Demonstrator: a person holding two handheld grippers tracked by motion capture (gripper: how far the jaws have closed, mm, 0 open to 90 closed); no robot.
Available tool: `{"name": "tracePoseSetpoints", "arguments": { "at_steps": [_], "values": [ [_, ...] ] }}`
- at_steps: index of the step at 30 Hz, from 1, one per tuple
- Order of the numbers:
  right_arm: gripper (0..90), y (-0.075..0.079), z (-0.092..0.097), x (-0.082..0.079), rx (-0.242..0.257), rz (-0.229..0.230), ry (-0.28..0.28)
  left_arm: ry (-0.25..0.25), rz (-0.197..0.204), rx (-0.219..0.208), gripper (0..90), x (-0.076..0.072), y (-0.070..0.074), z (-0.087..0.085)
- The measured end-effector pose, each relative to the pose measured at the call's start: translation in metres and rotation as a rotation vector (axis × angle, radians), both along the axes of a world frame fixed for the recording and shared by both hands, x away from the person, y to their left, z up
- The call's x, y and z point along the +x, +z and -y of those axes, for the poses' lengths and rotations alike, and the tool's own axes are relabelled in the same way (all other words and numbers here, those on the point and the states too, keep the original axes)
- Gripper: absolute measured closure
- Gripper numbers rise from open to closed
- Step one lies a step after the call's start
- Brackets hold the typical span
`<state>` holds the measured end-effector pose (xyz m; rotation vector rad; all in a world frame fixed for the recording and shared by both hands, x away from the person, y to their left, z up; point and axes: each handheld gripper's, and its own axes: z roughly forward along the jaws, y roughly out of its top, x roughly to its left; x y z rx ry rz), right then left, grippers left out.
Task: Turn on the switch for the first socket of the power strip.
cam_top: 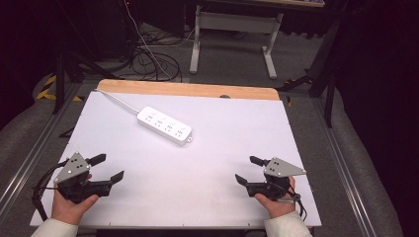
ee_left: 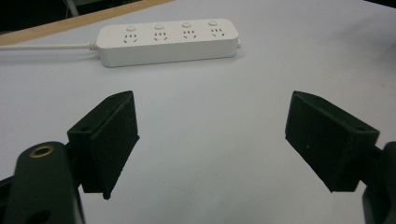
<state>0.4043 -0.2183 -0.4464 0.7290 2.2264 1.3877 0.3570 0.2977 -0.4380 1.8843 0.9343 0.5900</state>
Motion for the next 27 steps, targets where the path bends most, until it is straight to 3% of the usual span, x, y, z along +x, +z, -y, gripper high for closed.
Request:
{"name": "tracePoseSetpoints", "arguments": {
  "at_steps": [4, 15, 20, 27],
  "values": [
    [21.6, 0.0, 0.0, 0.0, 0.001, 0.007, 0.002, 0.001, 0.029, 0.016, 20.6, -0.002, 0.002, 0.002],
    [21.6, -0.001, 0.0, 0.0, -0.001, 0.009, 0.011, 0.006, 0.022, -0.002, 21.9, -0.001, 0.009, -0.001],
    [21.6, -0.003, -0.001, 0.001, 0.004, 0.012, 0.022, 0.005, 0.031, 0.025, 23.3, 0.0, 0.014, 0.0],
    [21.6, -0.008, -0.002, 0.007, -0.005, -0.016, 0.028, -0.014, -0.005, 0.007, 23.5, 0.009, 0.023, -0.001]
  ]
}}
